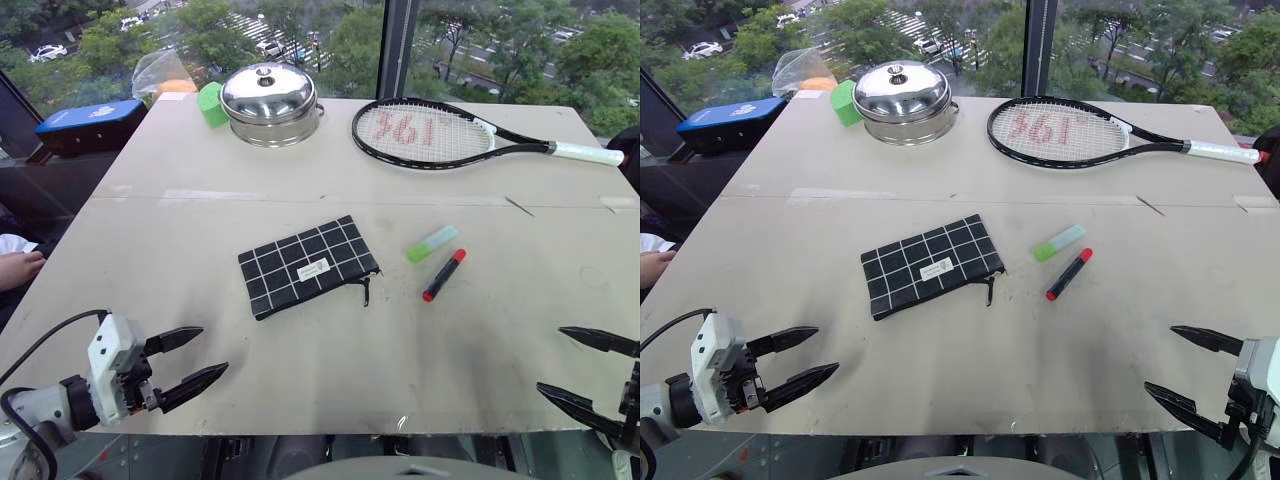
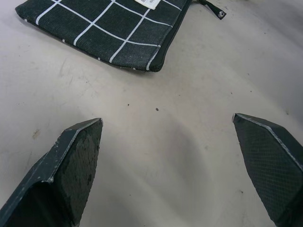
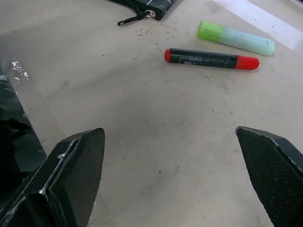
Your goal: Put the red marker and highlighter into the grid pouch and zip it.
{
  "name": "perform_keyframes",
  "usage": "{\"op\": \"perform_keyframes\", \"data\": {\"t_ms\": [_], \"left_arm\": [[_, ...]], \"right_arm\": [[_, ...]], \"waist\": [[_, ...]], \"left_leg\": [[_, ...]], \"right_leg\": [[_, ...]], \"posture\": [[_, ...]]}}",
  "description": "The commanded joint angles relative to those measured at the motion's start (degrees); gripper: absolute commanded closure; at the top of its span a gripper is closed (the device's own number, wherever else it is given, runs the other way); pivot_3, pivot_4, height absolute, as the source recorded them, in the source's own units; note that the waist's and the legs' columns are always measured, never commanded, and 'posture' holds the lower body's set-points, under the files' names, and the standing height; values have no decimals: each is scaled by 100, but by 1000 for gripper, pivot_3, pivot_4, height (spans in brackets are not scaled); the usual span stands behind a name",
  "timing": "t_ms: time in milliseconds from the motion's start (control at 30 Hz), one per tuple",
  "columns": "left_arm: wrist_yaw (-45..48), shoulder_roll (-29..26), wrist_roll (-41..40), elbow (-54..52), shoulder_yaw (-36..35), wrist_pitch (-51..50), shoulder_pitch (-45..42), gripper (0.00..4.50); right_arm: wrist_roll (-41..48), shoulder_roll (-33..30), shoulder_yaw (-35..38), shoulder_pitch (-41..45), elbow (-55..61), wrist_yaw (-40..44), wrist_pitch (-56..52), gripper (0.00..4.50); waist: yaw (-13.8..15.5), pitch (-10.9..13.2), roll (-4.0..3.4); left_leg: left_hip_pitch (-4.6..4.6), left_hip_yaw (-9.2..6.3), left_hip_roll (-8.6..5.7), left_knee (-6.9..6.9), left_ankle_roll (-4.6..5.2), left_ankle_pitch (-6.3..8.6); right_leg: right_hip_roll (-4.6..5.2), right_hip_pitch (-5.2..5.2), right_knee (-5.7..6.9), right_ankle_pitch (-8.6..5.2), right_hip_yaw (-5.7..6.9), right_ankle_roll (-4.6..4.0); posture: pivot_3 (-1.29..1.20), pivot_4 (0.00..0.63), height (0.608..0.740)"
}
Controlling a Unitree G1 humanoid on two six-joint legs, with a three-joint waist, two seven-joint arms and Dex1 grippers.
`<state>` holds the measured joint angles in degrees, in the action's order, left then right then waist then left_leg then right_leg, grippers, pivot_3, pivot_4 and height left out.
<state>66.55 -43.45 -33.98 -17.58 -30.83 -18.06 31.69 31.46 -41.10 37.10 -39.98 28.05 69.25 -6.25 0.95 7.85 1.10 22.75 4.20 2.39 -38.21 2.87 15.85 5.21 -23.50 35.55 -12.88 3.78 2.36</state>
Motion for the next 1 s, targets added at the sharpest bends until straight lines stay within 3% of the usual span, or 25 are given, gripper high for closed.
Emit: {"op": "perform_keyframes", "data": {"t_ms": [33,267,467,600,667,1000], "left_arm": [[-152,2,19,-130,123,67,-300,43],[-406,-138,1896,1141,648,2732,-1310,43],[-701,-146,2872,2067,1268,4720,-1994,43],[-1035,-89,3340,2364,1696,5394,-2326,43],[-1512,-26,3953,2554,1926,5690,-2626,43],[-2929,22,5422,3231,2751,6042,-3438,43]], "right_arm": [[38,91,30,88,123,-139,93,0],[282,24,-566,713,660,-524,-207,0],[540,0,-988,824,1435,-797,-567,0],[626,1,-1157,849,1770,-934,-659,0],[647,-9,-1270,929,1916,-1021,-679,0],[727,-7,-1453,1022,2212,-1313,-801,0]], "waist": [[5,0,0],[27,-16,0],[39,-19,-1],[43,-20,1],[67,-24,-6],[191,-68,-59]], "left_leg": [[0,0,0,0,-1,0],[-4,6,-5,-7,-4,2],[2,6,-3,4,17,-4],[1,7,-4,2,18,-4],[1,7,-5,-2,18,-4],[-7,7,-11,-9,21,-6]], "right_leg": [[0,0,0,0,0,0],[-5,1,3,7,2,-10],[0,-2,-3,16,5,-27],[5,-1,-4,17,5,-27],[8,2,-3,17,6,-26],[-10,10,8,18,16,-23]], "posture": [[0,150,740],[0,150,740],[0,150,740],[0,150,740],[0,150,740],[0,150,740]]}}
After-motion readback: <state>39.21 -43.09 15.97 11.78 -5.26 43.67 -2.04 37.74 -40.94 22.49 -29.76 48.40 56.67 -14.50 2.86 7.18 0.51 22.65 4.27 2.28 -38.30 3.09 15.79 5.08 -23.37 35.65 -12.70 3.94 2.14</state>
